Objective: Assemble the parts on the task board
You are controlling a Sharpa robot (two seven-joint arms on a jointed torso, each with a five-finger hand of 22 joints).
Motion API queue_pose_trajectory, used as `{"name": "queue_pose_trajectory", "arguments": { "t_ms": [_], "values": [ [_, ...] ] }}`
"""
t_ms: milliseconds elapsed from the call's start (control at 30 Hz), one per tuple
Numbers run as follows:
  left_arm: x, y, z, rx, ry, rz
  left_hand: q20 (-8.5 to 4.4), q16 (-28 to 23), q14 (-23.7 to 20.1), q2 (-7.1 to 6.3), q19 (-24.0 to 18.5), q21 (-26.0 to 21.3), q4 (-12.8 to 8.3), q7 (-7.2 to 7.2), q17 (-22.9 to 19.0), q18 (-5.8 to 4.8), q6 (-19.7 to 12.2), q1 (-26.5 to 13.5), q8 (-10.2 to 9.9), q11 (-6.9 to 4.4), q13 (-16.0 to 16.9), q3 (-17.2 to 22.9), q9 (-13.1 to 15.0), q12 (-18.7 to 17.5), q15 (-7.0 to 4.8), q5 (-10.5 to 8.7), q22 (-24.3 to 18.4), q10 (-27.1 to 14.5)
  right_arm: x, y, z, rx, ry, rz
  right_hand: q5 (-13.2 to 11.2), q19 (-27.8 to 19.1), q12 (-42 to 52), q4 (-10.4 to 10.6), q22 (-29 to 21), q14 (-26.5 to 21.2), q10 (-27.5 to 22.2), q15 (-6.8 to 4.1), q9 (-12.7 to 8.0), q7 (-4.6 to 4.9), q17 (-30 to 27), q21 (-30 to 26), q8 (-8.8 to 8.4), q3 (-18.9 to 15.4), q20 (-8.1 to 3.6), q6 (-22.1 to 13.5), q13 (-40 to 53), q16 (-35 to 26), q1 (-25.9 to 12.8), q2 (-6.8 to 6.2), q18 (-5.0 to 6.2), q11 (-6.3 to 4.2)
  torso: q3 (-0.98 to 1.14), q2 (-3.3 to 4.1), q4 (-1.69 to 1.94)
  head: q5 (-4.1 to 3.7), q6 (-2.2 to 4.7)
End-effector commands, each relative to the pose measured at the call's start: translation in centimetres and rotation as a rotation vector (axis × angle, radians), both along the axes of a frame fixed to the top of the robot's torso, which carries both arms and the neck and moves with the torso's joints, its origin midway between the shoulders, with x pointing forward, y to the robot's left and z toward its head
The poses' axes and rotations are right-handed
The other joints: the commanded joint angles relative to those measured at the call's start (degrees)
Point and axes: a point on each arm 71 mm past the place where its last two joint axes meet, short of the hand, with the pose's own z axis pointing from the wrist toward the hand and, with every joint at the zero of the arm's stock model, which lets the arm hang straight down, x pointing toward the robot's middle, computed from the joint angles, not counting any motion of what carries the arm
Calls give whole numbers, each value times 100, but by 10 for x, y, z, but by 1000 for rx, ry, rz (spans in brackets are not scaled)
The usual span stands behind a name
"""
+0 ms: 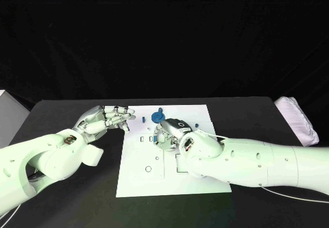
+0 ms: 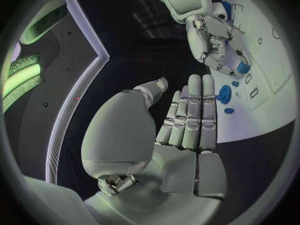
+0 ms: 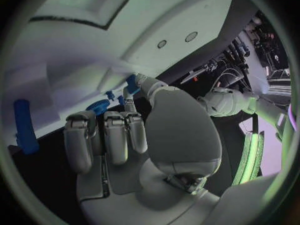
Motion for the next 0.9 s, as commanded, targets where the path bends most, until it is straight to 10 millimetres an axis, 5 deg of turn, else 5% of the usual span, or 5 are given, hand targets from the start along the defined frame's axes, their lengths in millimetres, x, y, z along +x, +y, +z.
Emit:
{"name": "queue_pose_trajectory", "arguments": {
  "t_ms": [33,500,900],
  "values": [
    [-1,-2,1,-4,0,-24,-4,38,-27,9,-32,19,-14,-8,1,69,-41,-16,-20,6,8,7,5,12,5,-29,9,-48,0,0,-1,-15,-9,1,-19,590,-49,31,1507,568,432,48,57,21,1334,25,-37,-8,53,-46,1335,-35,-82,-12,-38,47,-2,-1,-1,-4,2],
    [-1,-2,1,-2,3,-26,-2,38,-31,9,-38,22,-12,-7,0,69,-45,-18,-22,8,8,6,5,11,6,-29,11,-52,0,0,-1,-4,-12,0,-71,590,-400,133,1507,554,159,178,-70,193,1278,25,-251,-240,164,-463,1067,-58,-238,-300,-38,200,-2,-1,0,-3,5],
    [-1,-2,0,2,3,-28,0,38,-39,9,-47,26,-10,-5,-2,68,-50,-21,-26,10,8,3,6,9,9,-29,15,-59,-2,0,2,19,-30,5,-169,590,-542,225,1507,549,36,259,-167,284,1259,25,-428,-601,246,-730,951,-67,-133,-351,-38,287,1,3,2,-1,0]
  ]
}}
